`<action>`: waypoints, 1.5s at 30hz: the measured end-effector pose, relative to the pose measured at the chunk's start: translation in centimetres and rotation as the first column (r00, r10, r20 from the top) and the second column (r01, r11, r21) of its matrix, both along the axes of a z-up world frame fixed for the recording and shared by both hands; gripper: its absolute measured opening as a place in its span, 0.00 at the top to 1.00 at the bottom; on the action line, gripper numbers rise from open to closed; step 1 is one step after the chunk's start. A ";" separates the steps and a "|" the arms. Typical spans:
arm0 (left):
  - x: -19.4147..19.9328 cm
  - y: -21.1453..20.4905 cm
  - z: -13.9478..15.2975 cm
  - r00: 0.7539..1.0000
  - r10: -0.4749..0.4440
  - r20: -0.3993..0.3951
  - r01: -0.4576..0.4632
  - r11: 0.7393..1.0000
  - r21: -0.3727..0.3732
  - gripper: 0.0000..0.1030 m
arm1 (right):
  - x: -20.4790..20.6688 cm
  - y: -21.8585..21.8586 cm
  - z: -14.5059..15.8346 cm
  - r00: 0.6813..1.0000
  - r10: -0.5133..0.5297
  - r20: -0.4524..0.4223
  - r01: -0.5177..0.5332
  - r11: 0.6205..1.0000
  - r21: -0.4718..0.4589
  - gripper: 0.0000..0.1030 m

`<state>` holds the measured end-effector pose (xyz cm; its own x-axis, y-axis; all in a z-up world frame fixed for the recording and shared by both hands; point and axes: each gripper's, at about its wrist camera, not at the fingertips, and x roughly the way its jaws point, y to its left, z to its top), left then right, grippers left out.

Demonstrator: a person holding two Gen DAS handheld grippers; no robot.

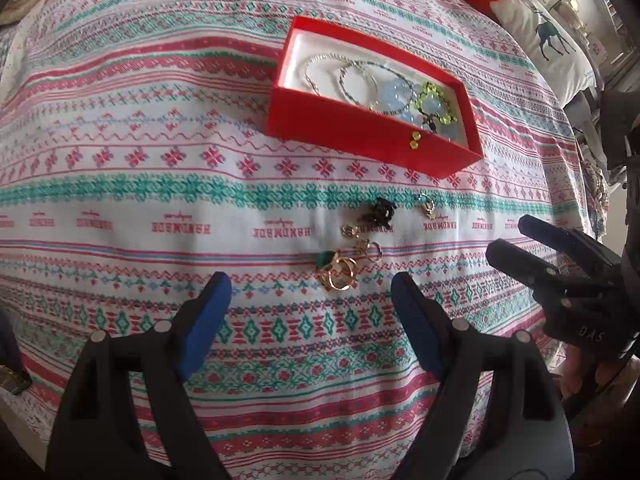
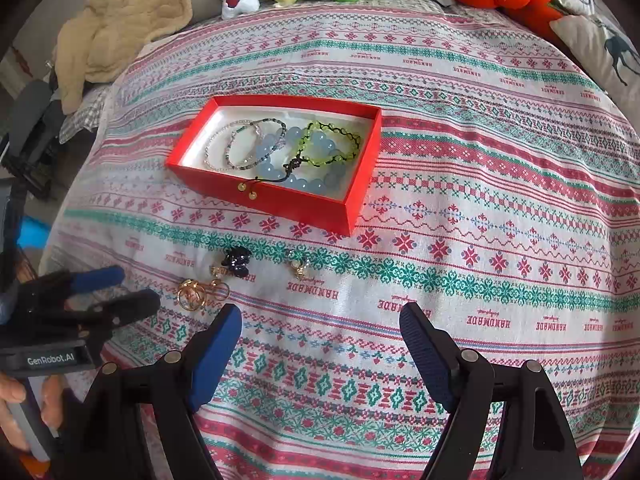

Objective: Organize jewelry
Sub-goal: 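Move the left gripper down to the gold ring with the green stone, then lift the gold ring with left gripper while right grasps the black flower earring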

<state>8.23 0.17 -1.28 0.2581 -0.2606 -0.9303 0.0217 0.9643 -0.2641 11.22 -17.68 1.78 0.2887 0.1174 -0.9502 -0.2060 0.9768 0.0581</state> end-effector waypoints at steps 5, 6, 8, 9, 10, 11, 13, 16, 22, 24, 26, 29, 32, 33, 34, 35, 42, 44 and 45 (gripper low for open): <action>0.1 -1.7 -1.1 0.997 -0.076 -0.016 0.076 0.997 -0.010 0.26 | 0.2 -0.1 -0.4 1.000 -0.008 -0.015 0.008 1.000 -0.003 0.20; 0.1 -1.9 -1.2 0.996 -0.087 -0.017 0.087 0.996 -0.007 0.28 | 0.2 -0.1 -0.5 1.000 -0.009 -0.019 0.008 1.000 -0.002 0.20; 0.0 -2.7 -1.6 0.992 -0.126 -0.015 0.126 0.992 0.009 0.32 | 0.2 -0.1 -0.5 1.000 -0.008 -0.024 0.008 1.000 0.000 0.20; 0.1 -2.9 -1.7 0.990 -0.139 -0.016 0.139 0.990 0.016 0.35 | 0.2 -0.1 -0.6 1.000 -0.007 -0.025 0.007 1.000 -0.001 0.20; 0.2 -3.2 -2.0 0.987 -0.160 -0.018 0.160 0.987 0.030 0.38 | 0.2 -0.1 -0.6 1.000 -0.007 -0.026 0.007 1.000 -0.001 0.20; 0.2 -3.4 -2.2 0.985 -0.174 -0.020 0.175 0.984 0.040 0.39 | 0.2 -0.1 -0.7 1.000 -0.006 -0.028 0.006 1.000 -0.001 0.20; 0.3 -3.8 -2.7 0.980 -0.199 -0.025 0.201 0.978 0.062 0.45 | 0.3 -0.1 -0.8 0.999 -0.008 -0.033 0.008 1.000 -0.002 0.20; 0.5 -4.1 -3.1 0.976 -0.219 -0.010 0.219 0.971 0.099 0.52 | 0.3 -0.2 -1.0 0.999 -0.011 -0.040 0.011 1.000 -0.001 0.20; 0.7 -4.4 -3.2 0.971 -0.241 0.008 0.238 0.963 0.131 0.70 | 0.6 0.1 -1.4 0.998 -0.008 -0.055 0.008 1.000 0.004 0.20; 0.8 -4.5 -3.2 0.973 -0.233 0.004 0.230 0.965 0.126 0.70 | 0.6 0.2 -1.5 0.998 -0.007 -0.058 0.007 1.000 0.004 0.20; 1.1 -4.4 -3.3 0.975 -0.222 0.001 0.220 0.968 0.123 0.70 | 0.6 0.3 -1.6 0.998 -0.008 -0.060 0.008 1.000 0.004 0.20; 0.7 -3.2 -3.1 0.980 -0.198 0.000 0.197 0.973 0.120 0.70 | 0.8 0.7 -1.9 0.998 -0.008 -0.066 0.008 1.000 0.005 0.20; 0.6 -2.2 -2.7 0.987 -0.159 0.007 0.157 0.980 0.119 0.70 | 1.0 0.9 -2.1 0.997 -0.011 -0.070 0.011 1.000 0.008 0.20; 0.6 -1.9 -2.5 0.989 -0.148 0.012 0.146 0.982 0.120 0.70 | 1.0 1.1 -2.1 0.997 -0.012 -0.073 0.013 1.000 0.010 0.20; 0.6 -1.6 -2.3 0.990 -0.138 0.017 0.135 0.983 0.121 0.70 | 1.1 1.2 -2.3 0.997 -0.013 -0.075 0.014 1.000 0.012 0.20; 0.6 -1.4 -2.2 0.991 -0.131 0.019 0.127 0.984 0.122 0.70 | 1.2 1.4 -2.4 0.997 -0.015 -0.080 0.016 1.000 0.015 0.20; 0.4 0.1 -1.6 0.997 -0.068 0.047 0.060 0.986 0.153 0.70 | 1.8 2.3 -3.0 0.995 -0.039 -0.088 0.045 0.997 0.062 0.20; 0.4 0.7 -1.5 0.997 -0.054 0.052 0.045 0.987 0.157 0.70 | 2.0 2.7 -3.1 0.996 -0.049 -0.080 0.057 0.994 0.090 0.20; 0.4 0.8 -1.5 0.997 -0.049 0.052 0.040 0.987 0.155 0.70 | 2.1 3.0 -3.1 0.996 -0.056 -0.075 0.064 0.993 0.102 0.20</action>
<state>8.62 0.93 -2.73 0.3021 -0.1278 -0.9447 0.0763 0.9910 -0.1097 13.27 -14.73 -1.31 0.2295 0.2011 -0.9523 -0.1388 0.9752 0.1725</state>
